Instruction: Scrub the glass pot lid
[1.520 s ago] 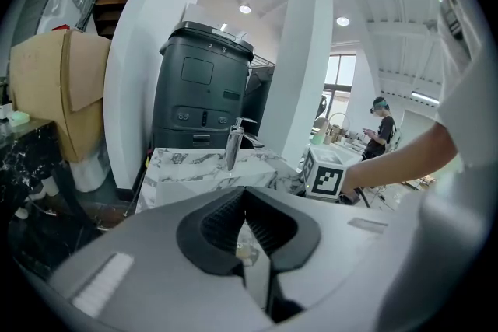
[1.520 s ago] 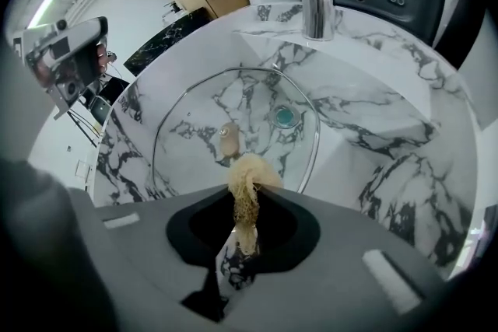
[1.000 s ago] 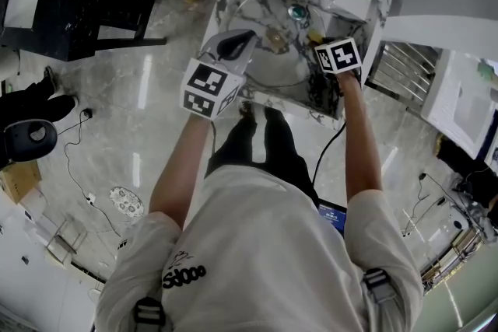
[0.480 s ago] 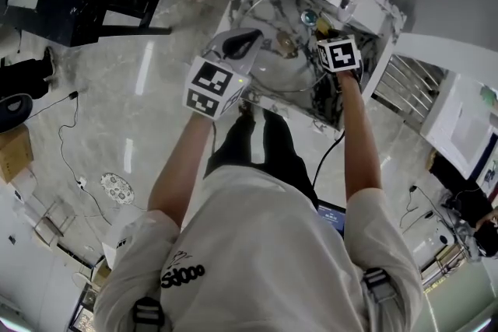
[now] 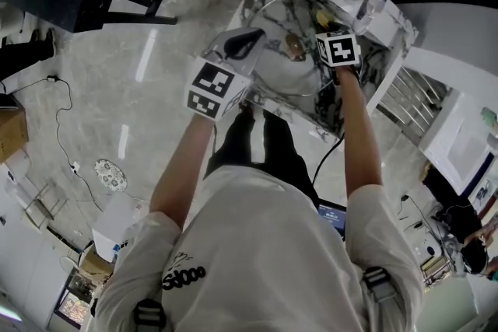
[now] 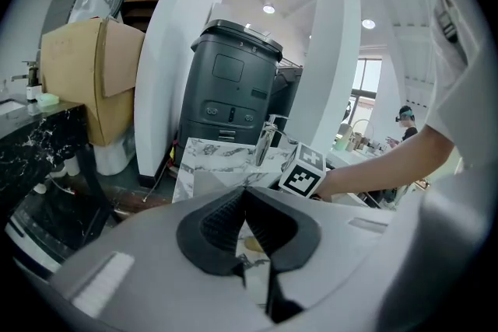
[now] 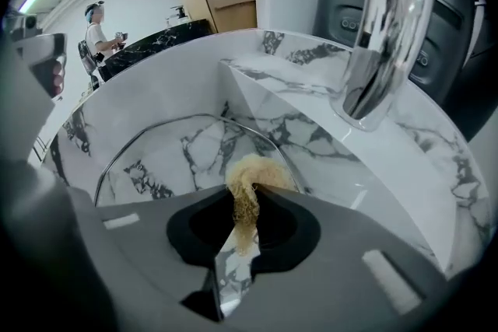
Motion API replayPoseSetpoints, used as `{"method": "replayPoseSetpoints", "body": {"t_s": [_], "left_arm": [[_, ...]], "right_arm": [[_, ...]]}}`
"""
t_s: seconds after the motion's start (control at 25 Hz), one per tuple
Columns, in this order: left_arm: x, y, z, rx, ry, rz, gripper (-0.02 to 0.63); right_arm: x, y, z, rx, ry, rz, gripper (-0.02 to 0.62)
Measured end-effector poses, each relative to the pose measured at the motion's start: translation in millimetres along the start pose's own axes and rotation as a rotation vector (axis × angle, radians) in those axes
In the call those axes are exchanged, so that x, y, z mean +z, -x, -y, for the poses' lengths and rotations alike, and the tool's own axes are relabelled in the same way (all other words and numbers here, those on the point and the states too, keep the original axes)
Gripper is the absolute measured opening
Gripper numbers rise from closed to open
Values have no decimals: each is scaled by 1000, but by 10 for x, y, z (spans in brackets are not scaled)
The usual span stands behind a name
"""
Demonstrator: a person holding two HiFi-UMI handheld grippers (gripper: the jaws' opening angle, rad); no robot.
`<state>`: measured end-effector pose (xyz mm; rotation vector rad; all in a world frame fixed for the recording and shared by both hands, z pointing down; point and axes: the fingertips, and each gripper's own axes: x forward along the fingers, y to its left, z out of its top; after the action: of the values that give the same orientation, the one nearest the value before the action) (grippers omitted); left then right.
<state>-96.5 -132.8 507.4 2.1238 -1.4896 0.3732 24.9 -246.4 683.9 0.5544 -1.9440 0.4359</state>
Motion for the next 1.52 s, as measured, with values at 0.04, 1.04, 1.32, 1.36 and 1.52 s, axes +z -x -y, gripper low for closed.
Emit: {"method": "replayPoseSetpoints", "body": {"t_s": [0.04, 1.04, 1.32, 1.36, 1.52], "left_arm": [[0, 10, -19, 6, 3, 1, 11], [-116, 273, -100, 84, 36, 14, 9], [-107, 313, -13, 80, 28, 24, 11], [-111, 321, -2, 79, 27, 25, 11], [-133, 332, 53, 74, 24, 26, 11]], "right_arm": [[31, -18, -16, 2, 4, 5, 52], [170, -237, -1056, 225, 230, 1, 55], [-33, -163, -1393, 313, 326, -33, 55], [-80, -145, -1449, 336, 343, -43, 57], [-284, -68, -1610, 415, 387, -88, 57]]}}
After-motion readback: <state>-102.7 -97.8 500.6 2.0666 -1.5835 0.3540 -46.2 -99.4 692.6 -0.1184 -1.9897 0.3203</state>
